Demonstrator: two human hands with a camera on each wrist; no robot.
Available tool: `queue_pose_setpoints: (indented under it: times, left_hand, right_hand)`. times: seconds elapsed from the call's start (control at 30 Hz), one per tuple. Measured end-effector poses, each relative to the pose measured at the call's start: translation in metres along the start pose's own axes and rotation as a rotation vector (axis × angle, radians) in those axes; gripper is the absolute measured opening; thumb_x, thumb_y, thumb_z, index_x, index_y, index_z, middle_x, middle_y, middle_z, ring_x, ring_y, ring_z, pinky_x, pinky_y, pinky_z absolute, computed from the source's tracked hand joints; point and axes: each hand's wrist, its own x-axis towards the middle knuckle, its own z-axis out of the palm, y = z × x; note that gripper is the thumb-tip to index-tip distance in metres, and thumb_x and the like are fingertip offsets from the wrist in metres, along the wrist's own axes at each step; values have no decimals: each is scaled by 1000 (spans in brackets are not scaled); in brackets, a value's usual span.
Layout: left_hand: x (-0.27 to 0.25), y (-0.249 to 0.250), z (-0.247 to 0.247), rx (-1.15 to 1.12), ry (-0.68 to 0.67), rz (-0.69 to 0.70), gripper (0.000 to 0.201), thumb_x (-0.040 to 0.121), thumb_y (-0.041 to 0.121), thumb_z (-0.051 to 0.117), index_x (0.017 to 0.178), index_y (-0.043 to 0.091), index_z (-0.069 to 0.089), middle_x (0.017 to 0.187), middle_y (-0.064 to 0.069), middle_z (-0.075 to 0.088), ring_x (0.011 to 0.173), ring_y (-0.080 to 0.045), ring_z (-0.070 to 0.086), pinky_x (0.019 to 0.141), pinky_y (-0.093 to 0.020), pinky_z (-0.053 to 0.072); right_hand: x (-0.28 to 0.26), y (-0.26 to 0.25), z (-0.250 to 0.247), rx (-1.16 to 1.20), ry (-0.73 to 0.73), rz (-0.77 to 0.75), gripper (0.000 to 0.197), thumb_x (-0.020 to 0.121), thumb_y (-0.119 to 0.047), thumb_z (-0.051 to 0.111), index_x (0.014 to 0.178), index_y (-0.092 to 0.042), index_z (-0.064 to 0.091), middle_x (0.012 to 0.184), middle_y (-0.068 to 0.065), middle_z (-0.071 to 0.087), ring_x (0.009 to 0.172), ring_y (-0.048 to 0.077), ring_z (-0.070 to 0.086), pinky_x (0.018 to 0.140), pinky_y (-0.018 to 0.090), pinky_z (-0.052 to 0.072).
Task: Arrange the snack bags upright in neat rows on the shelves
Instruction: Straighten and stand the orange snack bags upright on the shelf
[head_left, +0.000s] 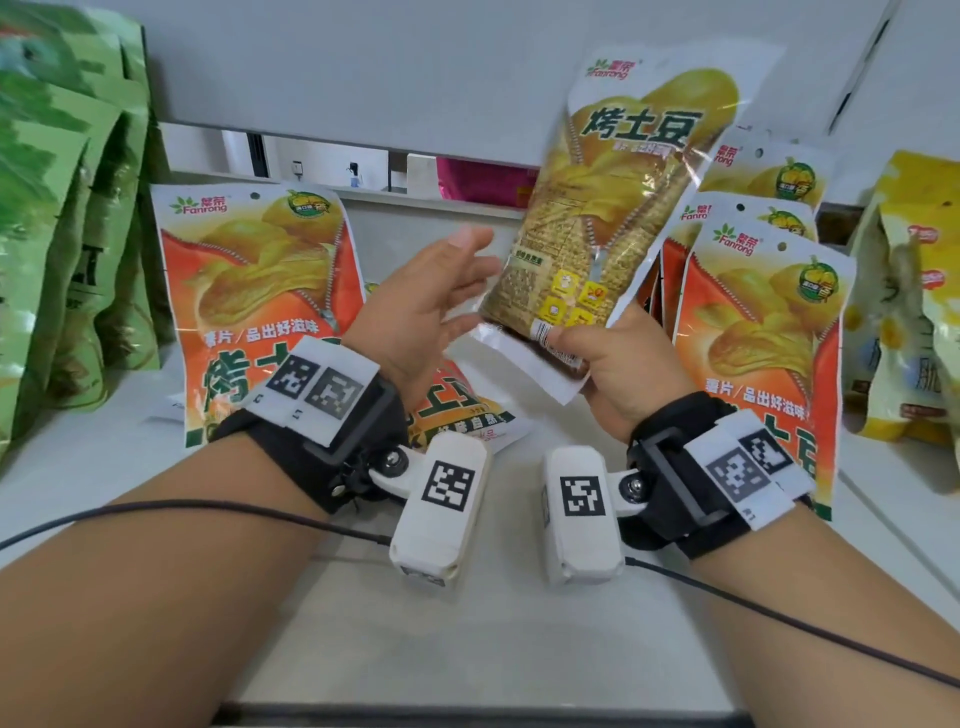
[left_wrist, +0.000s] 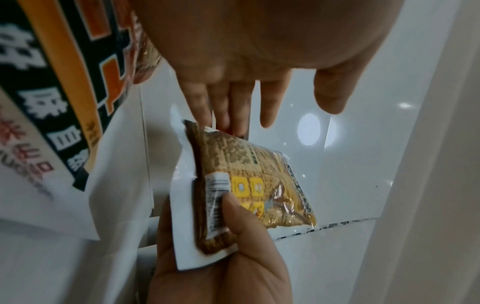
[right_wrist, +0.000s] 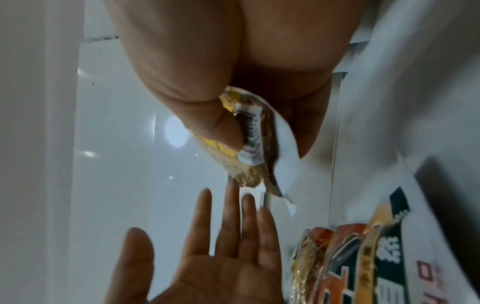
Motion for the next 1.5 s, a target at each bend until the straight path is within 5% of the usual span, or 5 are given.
queue_pose_setpoints:
  times: [0.13,0.47,1.03,1.3,1.5]
  left_hand:
    - [5,-2,-8,85,128,13,54,84,36,60,134,24,47,126,4,55,110,-8,50,99,-31,37]
    - [9,-11,-12,6,85,13,28,85,-3,62,103,14,49,63,5,69,62,-8,68,55,-21,53]
    - [4,-5,-2,225,9,27,33,73,-5,74,83,17,51,80,-13,44,80,-27,46,91,-55,46]
    - [3,-1,6,179,-163,-8,44,79,-14,60,114,12,57,100,-11,70,86,-18,67,74,-26,58]
    - [6,27,29,-38,-118,116,25,79,24,55,96,8,64,83,-1,73,80,-12,68,69,-23,55]
  right_hand:
    - [2,-2,-5,201,-8,85,25,77,12,56,83,-12,57,67,0,66,74,23,65,76,38,51]
    - [5,0,-6,107,34,40,33,83,-3,64,112,-15,55,114,6,65,100,15,64,91,31,50]
    - [11,-7,-16,356,121,-96,21,82,9,57,95,-7,63,82,3,72,77,17,70,65,29,56]
    - [8,-25,-18,461,181,-84,70,69,-37,64,124,5,53,106,17,67,97,26,66,89,41,52]
    - [12,-22,-21,482,117,-31,56,76,-32,67,122,-2,58,108,15,70,100,28,67,88,45,53]
